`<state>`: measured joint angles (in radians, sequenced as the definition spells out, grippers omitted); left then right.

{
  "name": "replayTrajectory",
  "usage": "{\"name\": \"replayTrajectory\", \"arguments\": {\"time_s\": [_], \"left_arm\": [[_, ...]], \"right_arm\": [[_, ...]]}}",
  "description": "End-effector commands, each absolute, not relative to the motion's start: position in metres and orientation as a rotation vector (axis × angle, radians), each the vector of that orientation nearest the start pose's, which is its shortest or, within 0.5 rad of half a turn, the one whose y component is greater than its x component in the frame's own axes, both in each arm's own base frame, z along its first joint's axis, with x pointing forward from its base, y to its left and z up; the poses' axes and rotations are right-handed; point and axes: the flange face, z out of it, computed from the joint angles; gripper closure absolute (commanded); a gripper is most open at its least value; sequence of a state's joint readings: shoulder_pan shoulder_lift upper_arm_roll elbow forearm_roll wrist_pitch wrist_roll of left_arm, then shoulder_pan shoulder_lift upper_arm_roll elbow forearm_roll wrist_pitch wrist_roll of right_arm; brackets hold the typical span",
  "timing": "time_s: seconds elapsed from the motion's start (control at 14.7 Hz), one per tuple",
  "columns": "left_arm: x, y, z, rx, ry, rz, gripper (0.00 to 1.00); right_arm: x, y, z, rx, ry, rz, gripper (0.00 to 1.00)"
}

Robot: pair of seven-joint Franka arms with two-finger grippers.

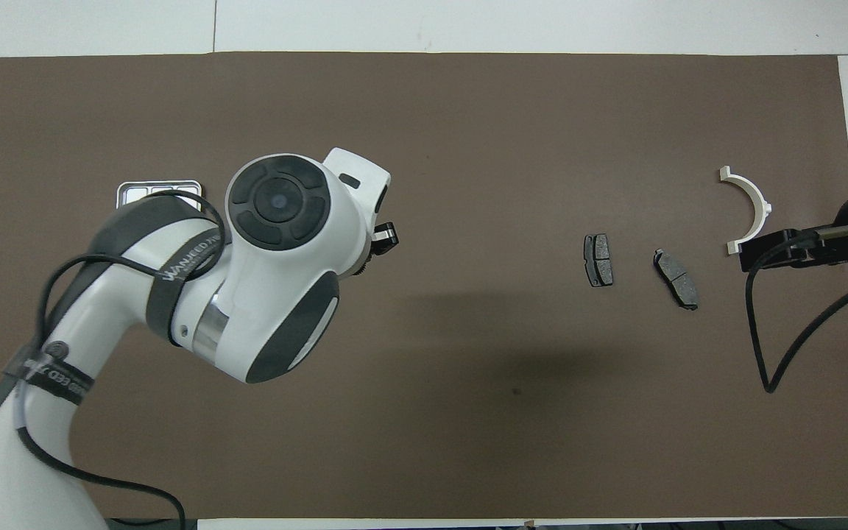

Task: Place bearing gear from tray to pile
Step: 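Carry the bearing with the left gripper to the table center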

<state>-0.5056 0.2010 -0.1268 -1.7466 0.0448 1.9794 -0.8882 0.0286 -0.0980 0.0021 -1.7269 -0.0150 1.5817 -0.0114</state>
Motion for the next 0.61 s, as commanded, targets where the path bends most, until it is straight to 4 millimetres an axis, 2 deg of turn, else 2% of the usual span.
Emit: {"name": "replayTrajectory", "arguments": {"time_s": [0.0,0.14,0.41,0.54], "left_arm": [[0.502,-0.396,0.408,-3.097,-0.426,-0.070,1.00],[0.497,-0.417,0.379,-3.075,-0.455,-0.116,1.00],[0.494,-0.429,0.349,-3.082,-0.470,-0.124,1.00],[0.486,-0.425,0.328,-3.083,-0.466,-0.119,1.00]], "right_arm": [[0.516,0.011,0.604,-3.153,-0.044,0.043,0.00],[0.517,0.011,0.605,-3.154,-0.047,0.019,0.00],[0.513,0.010,0.598,-3.154,-0.045,0.014,0.00],[0.513,0.010,0.596,-3.156,-0.045,0.019,0.00]]}}
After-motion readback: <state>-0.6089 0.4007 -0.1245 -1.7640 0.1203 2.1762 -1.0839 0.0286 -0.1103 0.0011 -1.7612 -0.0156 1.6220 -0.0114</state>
